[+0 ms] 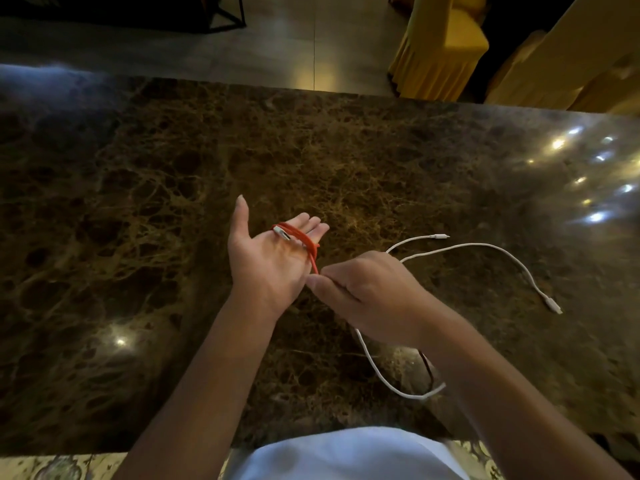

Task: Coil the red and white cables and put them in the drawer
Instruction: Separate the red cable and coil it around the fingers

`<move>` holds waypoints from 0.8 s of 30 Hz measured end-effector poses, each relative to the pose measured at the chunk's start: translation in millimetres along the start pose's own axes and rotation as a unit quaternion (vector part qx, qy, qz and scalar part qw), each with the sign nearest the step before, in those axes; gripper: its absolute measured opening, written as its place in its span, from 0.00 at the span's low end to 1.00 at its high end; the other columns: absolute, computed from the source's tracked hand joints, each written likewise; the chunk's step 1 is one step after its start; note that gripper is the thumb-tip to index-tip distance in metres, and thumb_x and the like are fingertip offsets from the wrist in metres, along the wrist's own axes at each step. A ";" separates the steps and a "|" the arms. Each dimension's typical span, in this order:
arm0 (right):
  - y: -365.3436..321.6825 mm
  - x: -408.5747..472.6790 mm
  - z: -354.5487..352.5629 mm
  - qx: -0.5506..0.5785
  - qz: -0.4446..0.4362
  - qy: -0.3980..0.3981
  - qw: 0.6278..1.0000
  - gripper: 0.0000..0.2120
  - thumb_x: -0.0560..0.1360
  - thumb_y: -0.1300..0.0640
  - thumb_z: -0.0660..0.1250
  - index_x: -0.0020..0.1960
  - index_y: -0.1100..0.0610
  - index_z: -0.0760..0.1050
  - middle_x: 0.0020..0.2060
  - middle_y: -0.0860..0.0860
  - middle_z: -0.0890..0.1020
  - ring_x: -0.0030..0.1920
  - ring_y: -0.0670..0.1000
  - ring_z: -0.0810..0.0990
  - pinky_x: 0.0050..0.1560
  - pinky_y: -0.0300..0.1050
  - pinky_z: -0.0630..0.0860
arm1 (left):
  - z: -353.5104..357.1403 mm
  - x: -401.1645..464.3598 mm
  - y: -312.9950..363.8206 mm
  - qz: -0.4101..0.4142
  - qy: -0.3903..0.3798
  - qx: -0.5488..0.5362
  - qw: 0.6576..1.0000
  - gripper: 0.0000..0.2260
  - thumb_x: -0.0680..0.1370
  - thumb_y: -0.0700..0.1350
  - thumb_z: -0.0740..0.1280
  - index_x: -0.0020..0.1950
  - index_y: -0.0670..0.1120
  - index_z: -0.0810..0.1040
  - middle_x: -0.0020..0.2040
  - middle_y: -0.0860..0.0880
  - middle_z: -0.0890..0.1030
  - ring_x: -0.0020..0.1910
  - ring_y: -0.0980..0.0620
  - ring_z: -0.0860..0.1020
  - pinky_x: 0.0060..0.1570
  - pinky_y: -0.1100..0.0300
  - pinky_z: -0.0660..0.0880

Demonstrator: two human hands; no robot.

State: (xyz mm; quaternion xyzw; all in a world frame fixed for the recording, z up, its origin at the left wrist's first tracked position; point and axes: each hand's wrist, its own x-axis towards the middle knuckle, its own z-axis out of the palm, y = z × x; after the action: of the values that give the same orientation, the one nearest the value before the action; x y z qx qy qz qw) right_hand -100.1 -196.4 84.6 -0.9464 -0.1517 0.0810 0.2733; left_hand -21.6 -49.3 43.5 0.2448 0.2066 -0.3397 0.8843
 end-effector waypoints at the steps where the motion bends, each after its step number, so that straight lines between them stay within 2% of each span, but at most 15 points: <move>1: -1.1 -1.9 -6.5 0.003 -0.018 0.003 1.000 0.23 0.86 0.45 0.57 0.32 0.46 0.65 0.23 0.43 0.66 0.23 0.46 0.67 0.28 0.38 0.60 | 3.5 -1.8 -1.5 0.007 -0.013 0.025 1.000 0.47 0.80 0.73 0.54 0.82 0.34 0.57 0.82 0.32 0.61 0.82 0.37 0.60 0.78 0.42 0.57; 3: 0.3 -3.0 -18.4 0.056 -0.029 0.003 0.998 0.21 0.85 0.48 0.59 0.34 0.52 0.71 0.24 0.44 0.69 0.23 0.47 0.67 0.27 0.39 0.62 | 8.1 -8.5 -6.2 0.025 -0.030 0.108 0.993 0.46 0.80 0.74 0.50 0.83 0.37 0.58 0.82 0.36 0.63 0.82 0.40 0.62 0.75 0.45 0.62; 6: 3.5 -2.2 -36.7 0.268 0.033 0.037 0.962 0.17 0.85 0.57 0.64 0.37 0.56 0.76 0.26 0.42 0.72 0.25 0.42 0.68 0.28 0.37 0.64 | 8.5 -19.9 -12.9 0.026 -0.064 0.206 0.976 0.47 0.77 0.74 0.53 0.84 0.40 0.56 0.83 0.40 0.65 0.81 0.43 0.65 0.79 0.48 0.62; 9: 1.4 -0.8 -49.4 0.433 0.090 0.104 0.891 0.14 0.83 0.66 0.64 0.38 0.62 0.75 0.23 0.41 0.77 0.23 0.38 0.74 0.26 0.27 0.68 | 6.7 -36.6 -13.3 0.012 -0.157 0.196 0.968 0.50 0.76 0.74 0.54 0.83 0.37 0.56 0.82 0.37 0.65 0.82 0.41 0.63 0.83 0.45 0.52; 11: -4.1 -0.8 -50.3 0.491 0.122 0.126 0.853 0.10 0.81 0.68 0.65 0.40 0.64 0.75 0.22 0.44 0.79 0.21 0.38 0.76 0.24 0.26 0.69 | 8.7 -47.9 -13.5 0.005 -0.216 0.170 0.961 0.51 0.75 0.73 0.56 0.83 0.35 0.56 0.82 0.36 0.65 0.83 0.40 0.62 0.83 0.44 0.48; 13: -7.2 -0.1 -47.0 0.513 0.154 0.136 0.833 0.06 0.79 0.68 0.68 0.43 0.66 0.77 0.25 0.47 0.81 0.21 0.39 0.77 0.23 0.27 0.70 | 9.6 -53.6 -15.5 0.016 -0.239 0.167 0.956 0.51 0.74 0.73 0.57 0.83 0.36 0.55 0.82 0.37 0.65 0.83 0.41 0.61 0.83 0.45 0.47; 15: -7.6 0.8 -40.3 0.480 0.186 0.154 0.843 0.06 0.78 0.65 0.72 0.48 0.68 0.79 0.30 0.49 0.83 0.24 0.40 0.79 0.25 0.28 0.71 | 10.5 -56.1 -19.4 0.040 -0.238 0.186 0.953 0.50 0.74 0.73 0.54 0.84 0.38 0.55 0.82 0.40 0.65 0.83 0.44 0.62 0.83 0.47 0.49; 18: -5.2 -0.9 -30.0 0.301 0.214 0.190 0.910 0.05 0.78 0.57 0.74 0.52 0.57 0.83 0.37 0.48 0.85 0.34 0.43 0.84 0.33 0.35 0.77 | 12.0 -57.6 -22.1 0.068 -0.199 0.199 0.957 0.49 0.74 0.73 0.55 0.84 0.39 0.58 0.82 0.43 0.68 0.82 0.47 0.65 0.83 0.49 0.52; 21: -11.1 -7.2 -30.3 0.077 0.162 0.186 0.966 0.05 0.78 0.54 0.71 0.53 0.49 0.84 0.38 0.44 0.84 0.37 0.46 0.82 0.39 0.48 0.81 | 11.4 -58.3 -20.4 0.065 -0.177 0.187 0.964 0.49 0.73 0.73 0.58 0.83 0.39 0.58 0.81 0.42 0.68 0.81 0.46 0.66 0.83 0.47 0.53; 24: -23.2 -10.4 -41.8 -0.091 0.099 0.118 0.984 0.09 0.79 0.54 0.68 0.57 0.47 0.84 0.43 0.44 0.81 0.39 0.47 0.80 0.39 0.45 0.77 | 12.7 -59.3 -18.8 0.051 -0.172 0.200 0.963 0.50 0.72 0.73 0.58 0.83 0.39 0.59 0.80 0.43 0.70 0.80 0.46 0.68 0.82 0.48 0.57</move>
State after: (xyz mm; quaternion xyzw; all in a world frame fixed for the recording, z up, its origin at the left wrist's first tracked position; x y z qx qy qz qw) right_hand -105.7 -201.9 133.0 -0.9805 -0.0310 -0.0191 0.1931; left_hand -72.8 -39.2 79.6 0.3651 -0.0331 -0.3658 0.8555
